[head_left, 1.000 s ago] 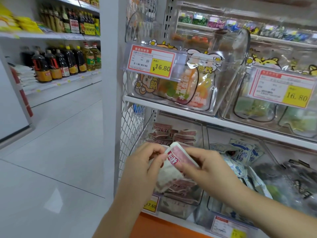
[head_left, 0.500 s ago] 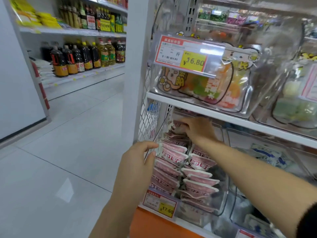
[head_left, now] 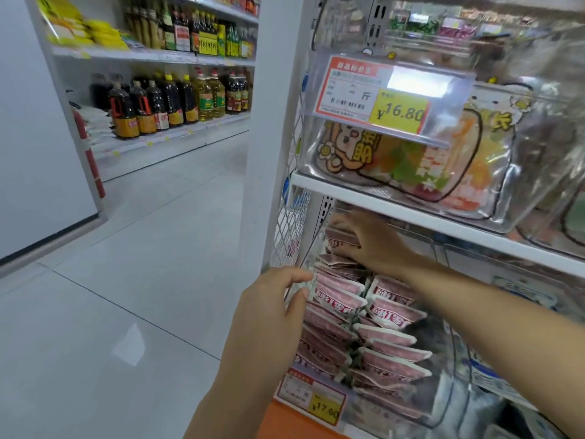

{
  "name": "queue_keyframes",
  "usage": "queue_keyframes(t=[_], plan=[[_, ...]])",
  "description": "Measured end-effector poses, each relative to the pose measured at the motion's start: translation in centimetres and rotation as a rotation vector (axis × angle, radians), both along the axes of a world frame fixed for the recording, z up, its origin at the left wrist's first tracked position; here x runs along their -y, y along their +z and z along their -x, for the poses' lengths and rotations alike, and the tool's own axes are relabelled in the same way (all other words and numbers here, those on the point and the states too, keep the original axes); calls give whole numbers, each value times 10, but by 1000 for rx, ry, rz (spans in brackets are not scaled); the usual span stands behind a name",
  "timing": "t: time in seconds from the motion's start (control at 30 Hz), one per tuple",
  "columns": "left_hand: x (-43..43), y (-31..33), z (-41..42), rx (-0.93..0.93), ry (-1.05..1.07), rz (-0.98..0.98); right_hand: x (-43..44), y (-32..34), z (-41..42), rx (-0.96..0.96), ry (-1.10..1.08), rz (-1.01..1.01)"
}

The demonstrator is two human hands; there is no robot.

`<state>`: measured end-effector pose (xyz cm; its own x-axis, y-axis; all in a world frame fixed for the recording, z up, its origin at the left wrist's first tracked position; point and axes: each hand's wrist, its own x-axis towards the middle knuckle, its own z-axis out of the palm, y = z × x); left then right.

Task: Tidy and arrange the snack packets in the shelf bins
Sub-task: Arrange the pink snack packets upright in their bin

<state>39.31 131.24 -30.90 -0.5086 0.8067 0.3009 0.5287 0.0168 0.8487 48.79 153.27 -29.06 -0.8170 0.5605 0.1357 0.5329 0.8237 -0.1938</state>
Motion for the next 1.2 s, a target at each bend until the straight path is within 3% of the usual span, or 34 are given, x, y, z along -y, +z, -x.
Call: queue_keyframes(t=[0.17,0.33,0.7,0.83,0.97,1.1,1.2], plan=[[1,1,-2,21,-11,14,8,2,0,339,83,-274],[-1,2,-4,36,-6,5,-5,-12,15,420,58,-466],[-2,0,-2,58,5,22,-28,5,12,243,-57,194],[-3,0,-1,76,6,17,-23,-1,22,376,-99,29],[-2,1,-1,64,9,14,-19,-15,12,236,-153,-193],[-1,0,0,52,2,24,-10,-5,-4,-37,-116,-44],[0,0,-1,44,0,41,-3,4,-9,0,11,28]])
